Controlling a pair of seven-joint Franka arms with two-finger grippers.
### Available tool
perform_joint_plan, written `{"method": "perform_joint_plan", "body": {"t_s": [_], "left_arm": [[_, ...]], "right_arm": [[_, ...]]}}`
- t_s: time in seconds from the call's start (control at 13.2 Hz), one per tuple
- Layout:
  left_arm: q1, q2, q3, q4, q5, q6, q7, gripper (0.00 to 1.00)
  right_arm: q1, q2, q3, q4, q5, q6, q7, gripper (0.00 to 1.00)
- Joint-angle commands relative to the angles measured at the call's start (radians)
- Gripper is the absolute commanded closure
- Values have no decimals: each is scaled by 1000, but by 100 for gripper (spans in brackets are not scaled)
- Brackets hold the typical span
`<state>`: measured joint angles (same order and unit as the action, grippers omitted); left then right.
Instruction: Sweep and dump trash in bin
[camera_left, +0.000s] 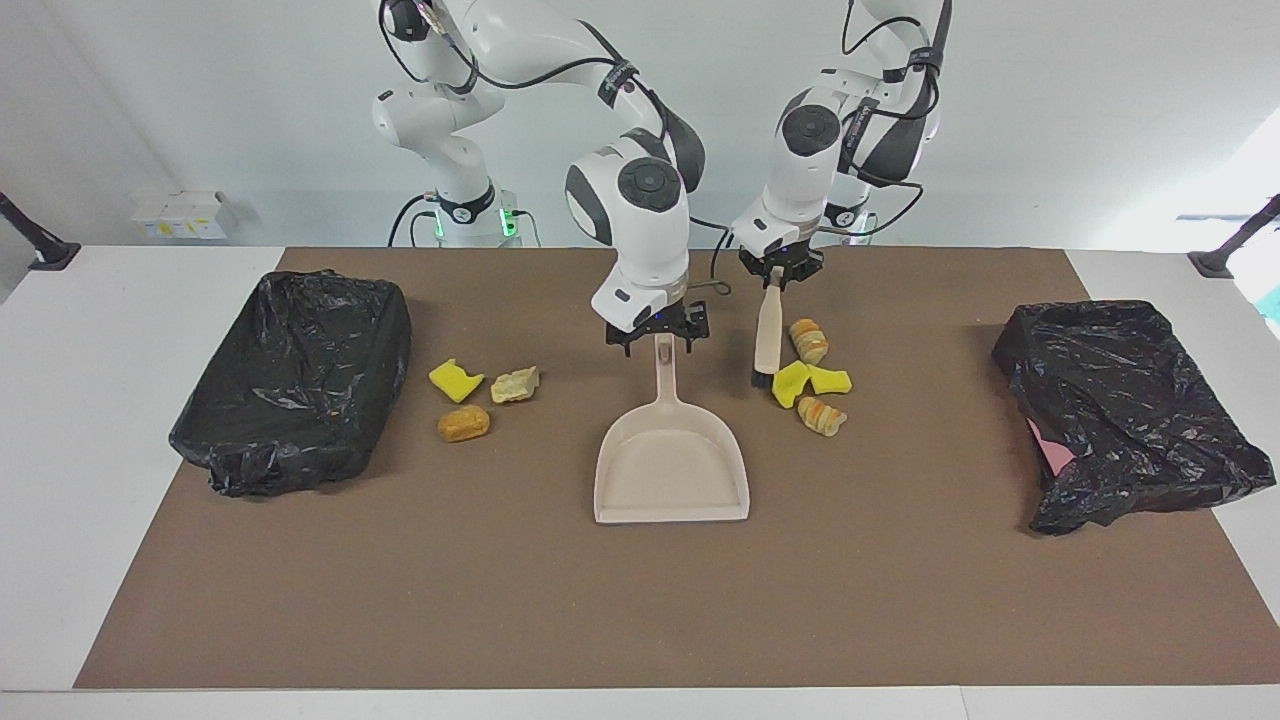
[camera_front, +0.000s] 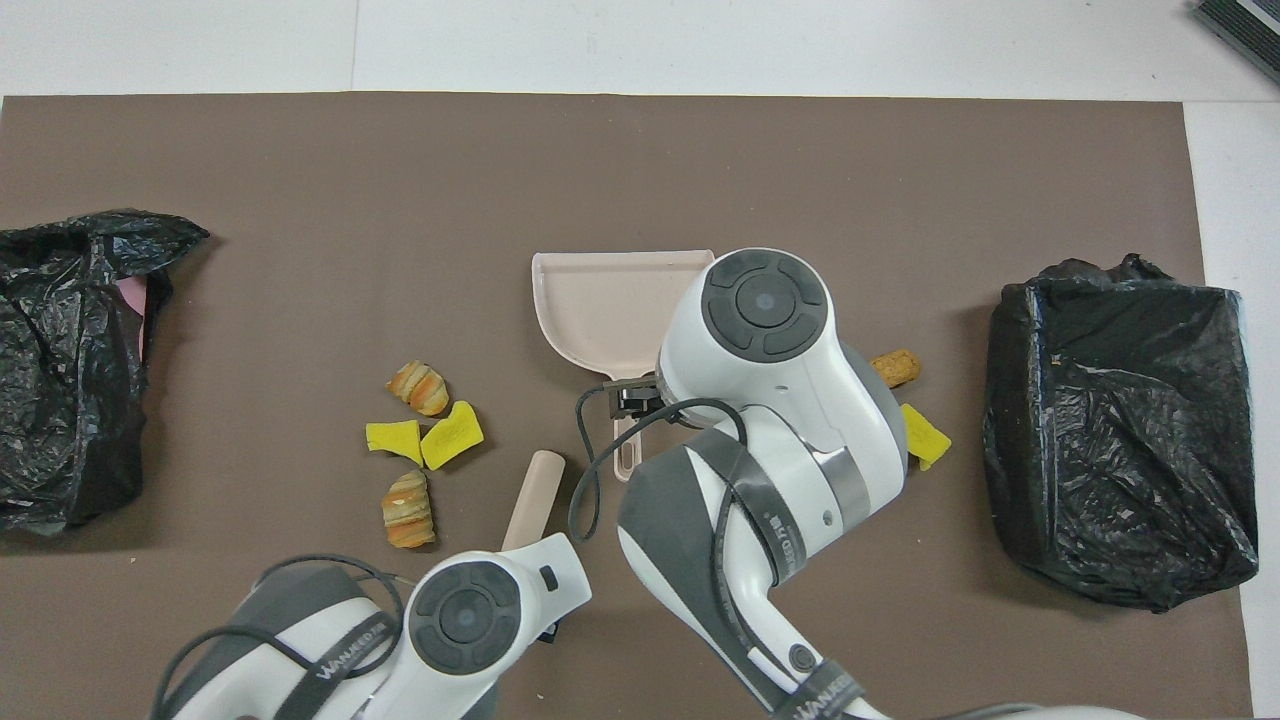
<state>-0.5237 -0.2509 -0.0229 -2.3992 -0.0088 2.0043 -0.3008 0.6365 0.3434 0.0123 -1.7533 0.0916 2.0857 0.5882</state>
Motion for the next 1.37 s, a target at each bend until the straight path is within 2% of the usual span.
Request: {"method": "perform_joint_plan", "body": {"t_s": [0.0,0.23,0.3,0.46,0.61,0.91,0.99,1.29], "left_arm": [[105,2,-9,11,53,-4,8,100],[194,2,-11,0,64,16,28,100],[223,1,-11,-9,63,16,28,100],[251,-1,-11,-38,63,13,28,100],[264,21,-11,-66,63,51,19,100],[287,67,-11,-81,61,94,5,100],[286,70,-12,-81,50,103,-4,100],[269,73,-14,-81,12,119,-18,100]], "right_arm": [[11,-14,-2,-60,10,57,18,0],[8,-15,-3,-77,10,60,4,0],[3,-14,-3,-77,10,62,-1,5],[-1,-12,-3,-75,8,63,-4,29],[-1,-12,-3,-75,8,63,-11,43],[-23,-4,-3,-75,5,90,-48,96],[-24,-4,-3,-74,5,90,-76,100],[-29,-9,-6,-54,-6,67,-85,100]]}}
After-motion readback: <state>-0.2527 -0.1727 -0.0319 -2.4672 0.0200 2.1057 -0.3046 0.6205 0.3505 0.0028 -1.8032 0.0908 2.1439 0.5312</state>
